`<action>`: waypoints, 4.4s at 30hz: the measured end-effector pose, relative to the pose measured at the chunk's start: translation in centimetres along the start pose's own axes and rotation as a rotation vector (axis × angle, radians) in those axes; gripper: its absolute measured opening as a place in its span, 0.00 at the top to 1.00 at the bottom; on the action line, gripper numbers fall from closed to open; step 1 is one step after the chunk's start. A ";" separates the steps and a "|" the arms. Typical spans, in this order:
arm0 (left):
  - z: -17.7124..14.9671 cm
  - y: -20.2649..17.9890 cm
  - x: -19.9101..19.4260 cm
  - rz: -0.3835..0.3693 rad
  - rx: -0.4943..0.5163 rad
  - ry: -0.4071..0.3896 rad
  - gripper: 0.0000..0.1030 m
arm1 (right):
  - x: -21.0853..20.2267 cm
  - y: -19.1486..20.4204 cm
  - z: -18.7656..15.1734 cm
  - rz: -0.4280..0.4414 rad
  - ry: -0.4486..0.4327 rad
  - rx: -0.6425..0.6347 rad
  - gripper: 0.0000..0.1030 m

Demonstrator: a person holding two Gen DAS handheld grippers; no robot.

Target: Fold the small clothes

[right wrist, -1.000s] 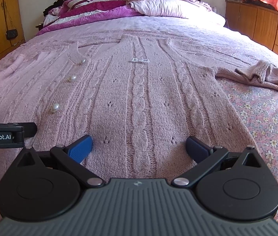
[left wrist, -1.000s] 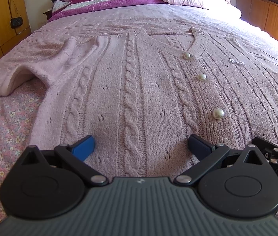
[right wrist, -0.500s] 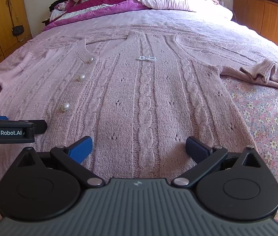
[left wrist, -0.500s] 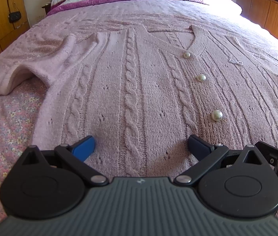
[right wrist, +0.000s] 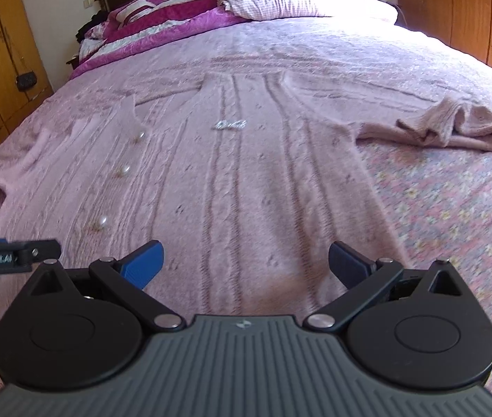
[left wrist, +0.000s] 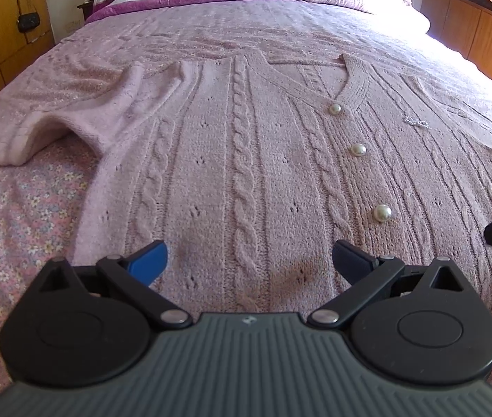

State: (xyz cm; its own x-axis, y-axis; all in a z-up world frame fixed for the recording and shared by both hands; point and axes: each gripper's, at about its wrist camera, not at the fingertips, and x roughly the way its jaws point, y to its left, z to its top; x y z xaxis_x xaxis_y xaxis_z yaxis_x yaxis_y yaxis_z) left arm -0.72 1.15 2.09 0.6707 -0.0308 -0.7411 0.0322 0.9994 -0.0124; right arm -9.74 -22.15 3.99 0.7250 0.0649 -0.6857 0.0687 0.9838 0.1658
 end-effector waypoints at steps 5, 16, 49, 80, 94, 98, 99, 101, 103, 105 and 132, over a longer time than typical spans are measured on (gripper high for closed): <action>0.0 -0.1 -0.3 -0.007 0.005 -0.014 0.00 | 0.0 -2.5 1.8 -0.030 -0.006 -0.001 0.00; -0.4 -0.5 0.7 -0.020 0.042 0.019 0.00 | 1.9 -8.5 6.2 -0.133 0.007 0.046 0.00; -1.0 -1.1 1.7 0.004 0.086 0.003 0.00 | 9.4 -17.5 12.5 -0.342 0.025 0.071 0.63; 1.4 5.3 -2.3 0.066 -0.064 -0.095 0.00 | 0.6 -2.0 20.1 0.197 -0.146 0.200 0.74; 1.6 9.4 -4.2 0.145 -0.137 -0.114 0.00 | 1.4 10.1 21.8 0.430 -0.105 0.131 0.74; 1.6 9.8 -4.4 0.151 -0.135 -0.116 0.00 | 3.1 13.5 21.2 0.467 -0.060 0.107 0.74; 1.6 9.9 -4.5 0.152 -0.136 -0.118 0.00 | 3.7 14.4 20.9 0.475 -0.042 0.102 0.74; 1.5 10.0 -4.4 0.152 -0.138 -0.117 0.00 | 5.3 16.0 20.3 0.488 0.003 0.095 0.74; 1.4 10.2 -4.4 0.154 -0.141 -0.116 0.00 | 7.0 17.3 19.6 0.502 0.055 0.095 0.74; 1.3 10.4 -4.3 0.155 -0.142 -0.117 0.00 | 8.7 18.2 18.7 0.504 0.097 0.095 0.74; 3.2 9.0 -2.5 0.109 -0.073 -0.127 0.00 | 11.6 16.5 14.9 0.432 0.099 0.012 0.33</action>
State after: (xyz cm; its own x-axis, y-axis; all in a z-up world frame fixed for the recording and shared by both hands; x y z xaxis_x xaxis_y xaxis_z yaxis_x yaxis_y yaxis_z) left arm 0.32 10.19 5.99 0.7557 0.0810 -0.6499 -0.0966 0.9953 0.0117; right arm 10.02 -7.64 9.28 0.6196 0.4860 -0.6163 -0.2178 0.8608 0.4599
